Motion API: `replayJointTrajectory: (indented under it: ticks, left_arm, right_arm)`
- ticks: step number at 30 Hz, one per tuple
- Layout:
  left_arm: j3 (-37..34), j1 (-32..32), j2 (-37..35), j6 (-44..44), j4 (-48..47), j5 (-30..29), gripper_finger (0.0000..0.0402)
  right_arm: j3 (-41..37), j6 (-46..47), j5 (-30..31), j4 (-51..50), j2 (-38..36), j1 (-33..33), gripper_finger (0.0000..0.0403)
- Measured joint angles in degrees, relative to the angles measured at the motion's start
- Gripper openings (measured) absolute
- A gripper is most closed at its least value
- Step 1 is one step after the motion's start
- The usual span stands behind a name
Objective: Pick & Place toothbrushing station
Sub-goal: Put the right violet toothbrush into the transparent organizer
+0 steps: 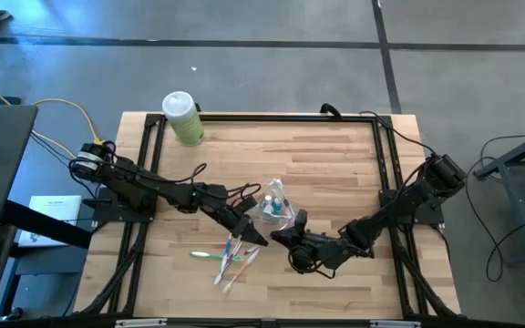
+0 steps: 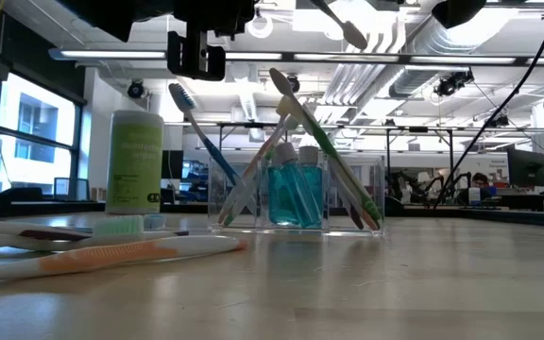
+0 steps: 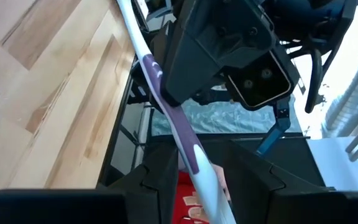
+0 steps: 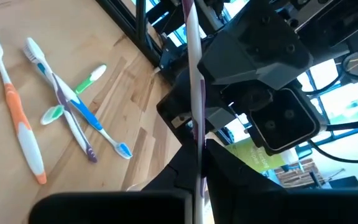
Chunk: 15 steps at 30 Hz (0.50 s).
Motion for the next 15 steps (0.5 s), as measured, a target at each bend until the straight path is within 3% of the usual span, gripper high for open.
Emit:
replayJointTrajectory:
  ticks: [15]
  left_arm:
    - [-0.01, 0.00, -0.01, 2.54, -0.63, -1.42, 0.0119]
  right_arm:
    - [0.00, 0.80, -0.43, -0.89, 0.00, -0.27, 0.0008]
